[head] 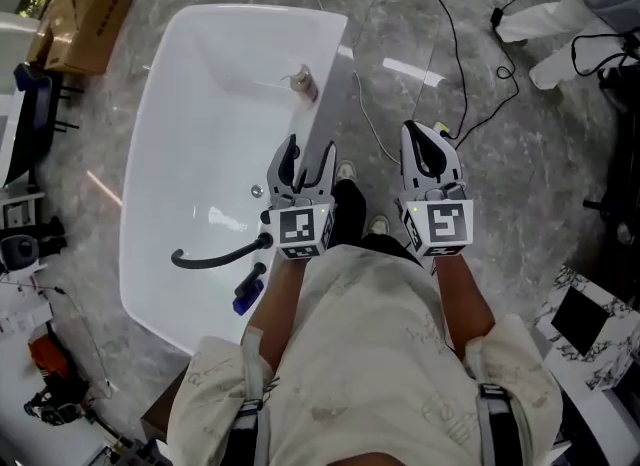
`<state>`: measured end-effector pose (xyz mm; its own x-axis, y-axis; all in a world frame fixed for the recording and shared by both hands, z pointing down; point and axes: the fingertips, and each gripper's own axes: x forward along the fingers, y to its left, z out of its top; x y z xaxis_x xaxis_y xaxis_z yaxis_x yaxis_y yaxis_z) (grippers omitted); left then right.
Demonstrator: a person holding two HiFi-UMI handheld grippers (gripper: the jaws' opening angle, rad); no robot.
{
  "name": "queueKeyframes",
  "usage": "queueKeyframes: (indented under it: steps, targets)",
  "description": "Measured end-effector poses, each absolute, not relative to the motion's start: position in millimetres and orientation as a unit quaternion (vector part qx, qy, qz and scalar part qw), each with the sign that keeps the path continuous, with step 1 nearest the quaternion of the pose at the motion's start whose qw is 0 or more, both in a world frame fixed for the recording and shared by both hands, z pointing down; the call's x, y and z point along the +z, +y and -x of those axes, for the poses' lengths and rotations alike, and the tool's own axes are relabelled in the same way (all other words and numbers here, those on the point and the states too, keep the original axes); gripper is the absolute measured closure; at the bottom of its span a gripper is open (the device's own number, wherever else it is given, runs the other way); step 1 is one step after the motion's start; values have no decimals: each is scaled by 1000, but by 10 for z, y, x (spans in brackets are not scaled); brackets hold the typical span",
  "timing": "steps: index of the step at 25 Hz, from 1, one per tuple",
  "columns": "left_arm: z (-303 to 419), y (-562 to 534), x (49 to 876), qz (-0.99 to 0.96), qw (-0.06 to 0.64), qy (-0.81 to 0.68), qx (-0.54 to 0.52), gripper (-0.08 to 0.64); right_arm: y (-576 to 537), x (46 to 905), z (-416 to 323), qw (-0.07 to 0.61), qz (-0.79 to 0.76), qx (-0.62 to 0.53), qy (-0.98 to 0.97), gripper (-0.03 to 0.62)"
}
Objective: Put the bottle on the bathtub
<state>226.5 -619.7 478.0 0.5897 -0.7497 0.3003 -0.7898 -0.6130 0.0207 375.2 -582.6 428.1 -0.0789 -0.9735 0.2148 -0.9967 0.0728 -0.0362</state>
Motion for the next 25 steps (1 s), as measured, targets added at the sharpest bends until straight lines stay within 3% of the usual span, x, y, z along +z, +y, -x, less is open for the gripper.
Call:
queueKeyframes:
  steps: [12, 25]
  targets:
    - [-2231, -5425, 3538, -911, -11, -412, 22, 304, -5076, 3634, -3901, 30, -715, 18, -699, 603]
    - [-2352, -5038, 3038, -915, -62, -399, -24, 304, -4570, 3151, -4068, 7, -739, -53, -672, 603]
